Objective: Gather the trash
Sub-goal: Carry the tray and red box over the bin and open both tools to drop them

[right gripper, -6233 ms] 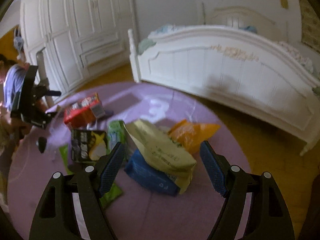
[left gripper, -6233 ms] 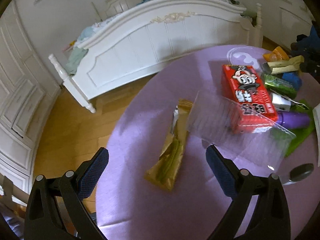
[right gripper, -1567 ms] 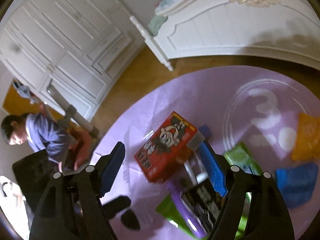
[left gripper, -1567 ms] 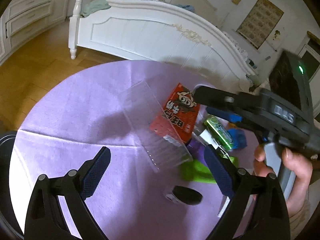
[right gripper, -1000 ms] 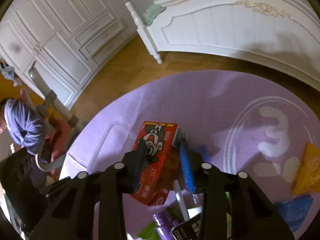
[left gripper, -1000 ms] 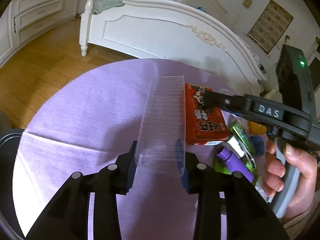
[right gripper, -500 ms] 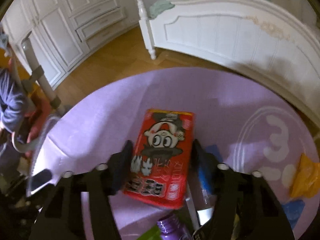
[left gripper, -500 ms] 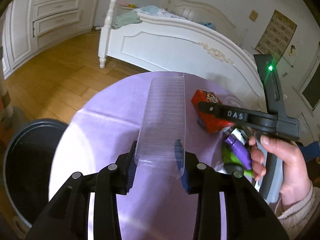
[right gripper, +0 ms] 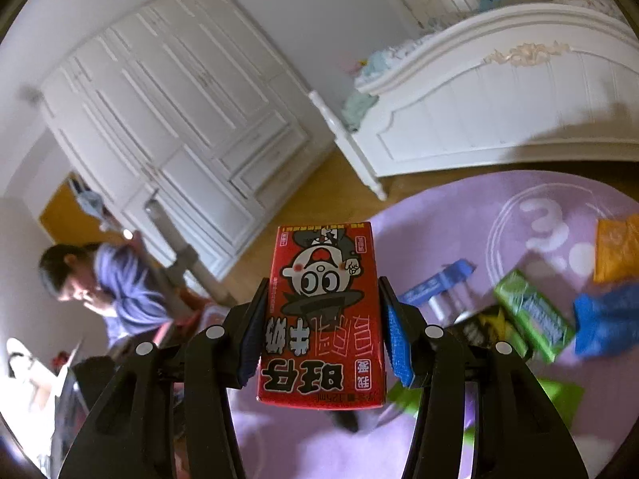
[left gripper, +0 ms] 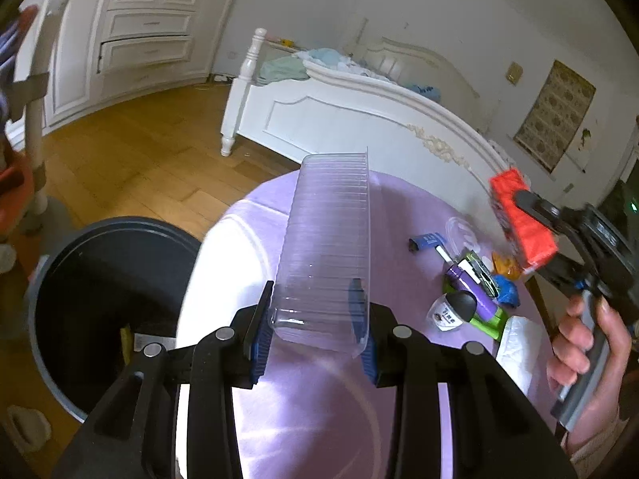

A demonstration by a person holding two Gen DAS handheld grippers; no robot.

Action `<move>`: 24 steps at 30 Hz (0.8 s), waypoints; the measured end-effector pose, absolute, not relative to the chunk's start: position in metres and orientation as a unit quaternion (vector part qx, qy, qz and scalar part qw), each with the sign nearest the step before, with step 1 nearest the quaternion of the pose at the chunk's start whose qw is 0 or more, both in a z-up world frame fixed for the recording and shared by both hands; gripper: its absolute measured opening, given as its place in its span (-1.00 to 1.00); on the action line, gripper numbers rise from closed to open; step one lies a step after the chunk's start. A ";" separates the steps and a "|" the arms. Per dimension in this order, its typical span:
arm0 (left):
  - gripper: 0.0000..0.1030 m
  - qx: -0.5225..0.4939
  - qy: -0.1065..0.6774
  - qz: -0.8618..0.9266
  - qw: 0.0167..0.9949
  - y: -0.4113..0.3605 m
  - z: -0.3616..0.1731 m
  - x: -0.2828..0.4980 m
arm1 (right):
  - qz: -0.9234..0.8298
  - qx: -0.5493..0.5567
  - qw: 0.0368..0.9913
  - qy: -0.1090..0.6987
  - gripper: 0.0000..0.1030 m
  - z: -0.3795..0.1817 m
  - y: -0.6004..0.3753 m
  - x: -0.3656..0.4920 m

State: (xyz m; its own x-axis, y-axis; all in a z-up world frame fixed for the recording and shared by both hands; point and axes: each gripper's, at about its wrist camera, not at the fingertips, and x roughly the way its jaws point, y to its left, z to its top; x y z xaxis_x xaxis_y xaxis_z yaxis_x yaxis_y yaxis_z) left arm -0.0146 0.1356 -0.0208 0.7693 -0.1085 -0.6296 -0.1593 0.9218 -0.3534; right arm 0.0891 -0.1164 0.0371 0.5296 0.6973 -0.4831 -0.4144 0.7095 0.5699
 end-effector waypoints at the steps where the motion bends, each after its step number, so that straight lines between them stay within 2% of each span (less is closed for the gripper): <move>1: -0.29 -0.200 0.338 0.018 0.920 0.139 -0.022 -0.018 | 0.328 0.197 0.852 0.356 0.00 0.039 -0.116 0.084; 14: -0.29 -0.257 0.318 0.086 0.909 0.210 -0.037 -0.079 | 0.402 0.142 0.821 0.379 0.00 0.034 -0.020 0.026; 24: -0.29 -0.303 0.317 0.126 0.890 0.265 -0.067 -0.103 | 0.440 0.118 0.785 0.419 0.00 0.010 0.080 0.021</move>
State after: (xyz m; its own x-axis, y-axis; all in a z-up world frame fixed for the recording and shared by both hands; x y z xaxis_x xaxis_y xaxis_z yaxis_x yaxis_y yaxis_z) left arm -0.1028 0.2646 -0.0667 0.7666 0.0327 -0.6413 -0.4174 0.7843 -0.4590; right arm 0.0212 0.0796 0.0097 0.2617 0.7893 -0.5555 -0.5919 0.5858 0.5536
